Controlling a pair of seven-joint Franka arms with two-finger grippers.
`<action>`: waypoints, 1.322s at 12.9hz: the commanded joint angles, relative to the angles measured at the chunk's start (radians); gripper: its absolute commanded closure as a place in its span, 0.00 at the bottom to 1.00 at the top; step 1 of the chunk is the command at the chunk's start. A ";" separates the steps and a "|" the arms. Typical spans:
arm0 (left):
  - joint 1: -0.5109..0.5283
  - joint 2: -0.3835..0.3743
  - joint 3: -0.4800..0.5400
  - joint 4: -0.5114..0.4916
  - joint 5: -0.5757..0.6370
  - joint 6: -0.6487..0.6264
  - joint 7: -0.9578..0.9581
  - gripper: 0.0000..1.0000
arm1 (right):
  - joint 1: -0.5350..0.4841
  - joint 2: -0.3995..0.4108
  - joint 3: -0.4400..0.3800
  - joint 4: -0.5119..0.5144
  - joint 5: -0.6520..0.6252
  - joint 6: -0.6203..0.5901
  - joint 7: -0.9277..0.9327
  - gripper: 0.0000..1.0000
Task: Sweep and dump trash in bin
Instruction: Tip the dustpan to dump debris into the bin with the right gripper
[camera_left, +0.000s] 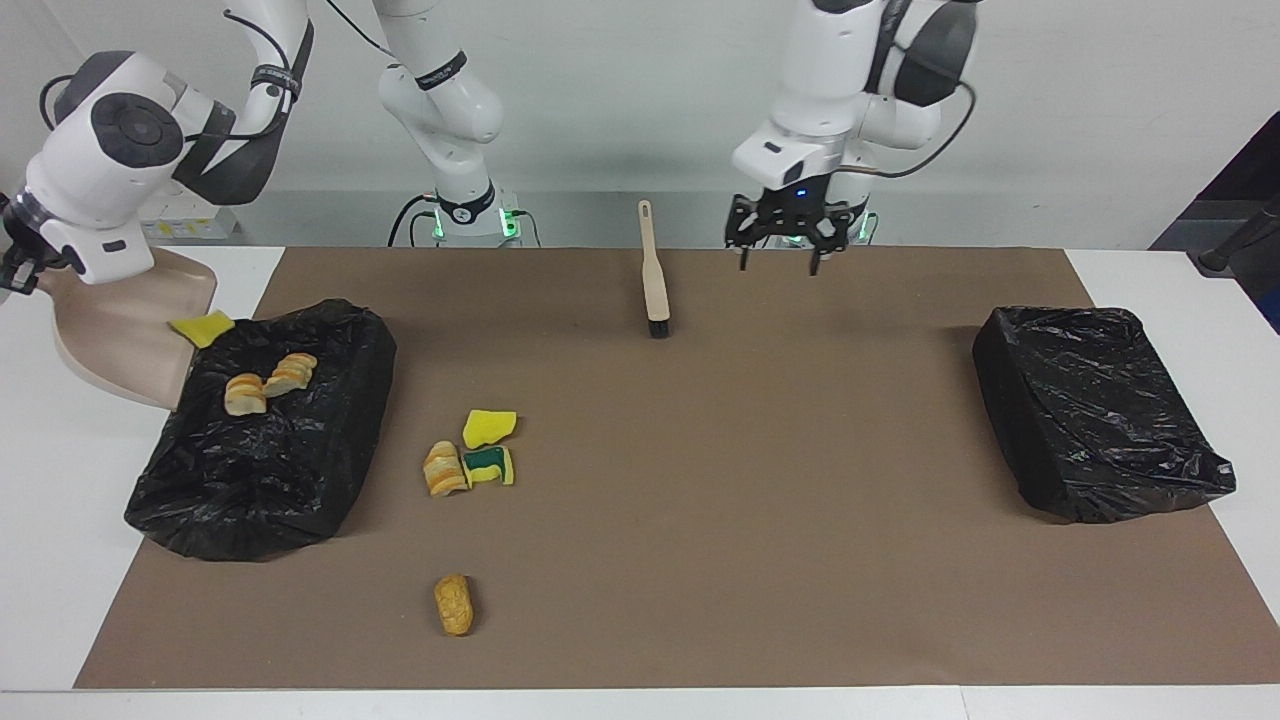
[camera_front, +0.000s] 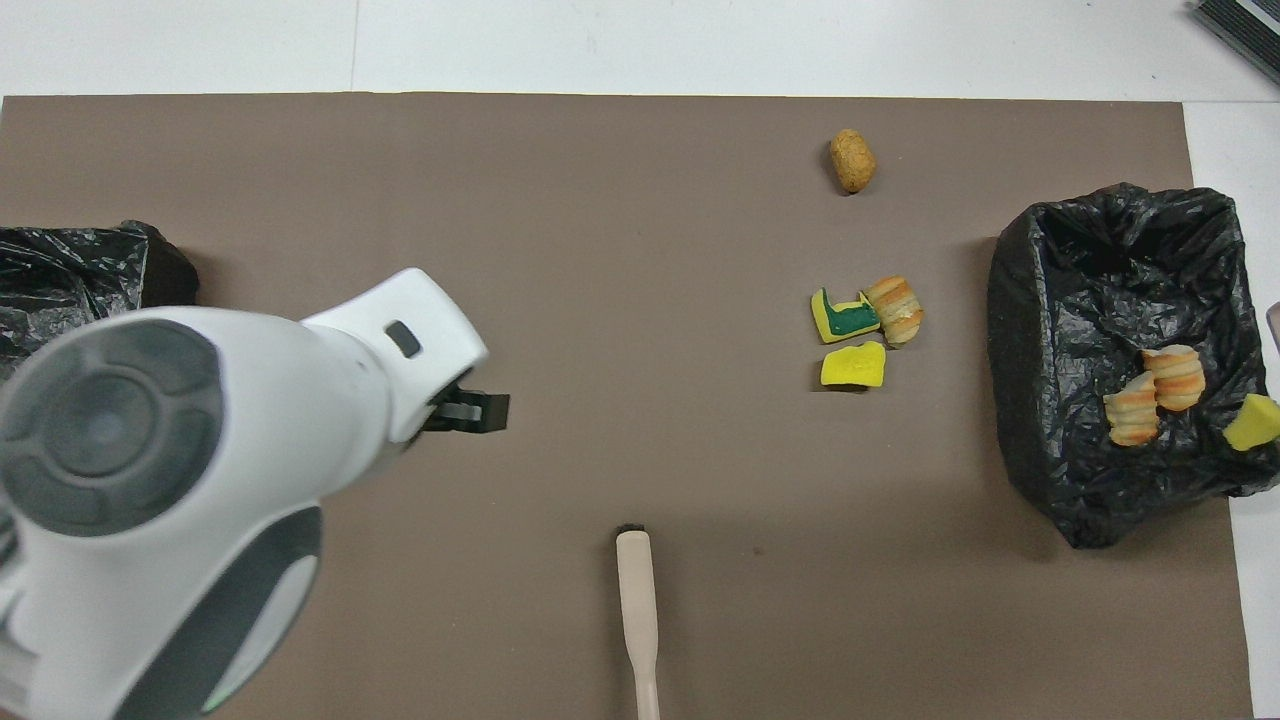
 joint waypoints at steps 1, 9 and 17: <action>0.145 0.011 -0.011 0.163 0.011 -0.152 0.209 0.00 | 0.039 -0.037 0.009 -0.021 -0.054 -0.026 0.007 1.00; 0.426 0.134 -0.010 0.473 -0.034 -0.398 0.539 0.00 | 0.118 -0.029 0.024 -0.010 0.231 -0.053 0.090 1.00; 0.481 0.090 0.006 0.388 -0.072 -0.364 0.631 0.00 | 0.291 -0.031 0.032 -0.039 0.669 -0.271 0.478 1.00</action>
